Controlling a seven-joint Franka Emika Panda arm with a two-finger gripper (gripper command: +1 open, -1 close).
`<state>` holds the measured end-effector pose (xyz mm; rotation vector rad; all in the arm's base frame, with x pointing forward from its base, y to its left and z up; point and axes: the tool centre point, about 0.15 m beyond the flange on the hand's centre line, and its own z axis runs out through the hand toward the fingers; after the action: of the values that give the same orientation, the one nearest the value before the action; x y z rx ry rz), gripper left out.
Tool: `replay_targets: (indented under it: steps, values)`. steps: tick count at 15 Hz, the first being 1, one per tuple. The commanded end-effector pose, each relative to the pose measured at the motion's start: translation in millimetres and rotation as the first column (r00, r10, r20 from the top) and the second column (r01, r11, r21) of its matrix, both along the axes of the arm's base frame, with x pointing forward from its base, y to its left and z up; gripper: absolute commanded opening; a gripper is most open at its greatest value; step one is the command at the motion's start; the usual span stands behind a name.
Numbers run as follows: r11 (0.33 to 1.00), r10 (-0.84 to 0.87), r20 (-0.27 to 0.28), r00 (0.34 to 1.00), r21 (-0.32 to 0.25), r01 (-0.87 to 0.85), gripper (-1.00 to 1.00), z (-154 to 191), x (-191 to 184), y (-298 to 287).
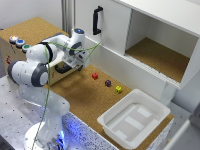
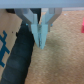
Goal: Close the drawer
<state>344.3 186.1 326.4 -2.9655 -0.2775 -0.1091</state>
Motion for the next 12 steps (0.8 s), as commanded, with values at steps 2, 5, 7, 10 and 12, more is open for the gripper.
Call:
replay_targets:
  steps: [2, 5, 7, 10, 12]
  values:
    - [0.99, 0.137, -0.018, 0.99, -0.02, -0.138, -1.0, 12, 23, 86]
    - [0.983, 0.185, -0.011, 0.983, 0.008, -0.185, -1.0, 18, 22, 113]
    - [0.98, 0.2, 0.003, 0.98, 0.017, -0.2, -1.0, 25, 19, 126]
    - [0.991, 0.136, 0.009, 0.991, -0.003, -0.136, 1.0, 36, 17, 110]
    - [0.995, 0.091, 0.007, 0.996, -0.034, -0.091, 1.0, 48, 16, 93]
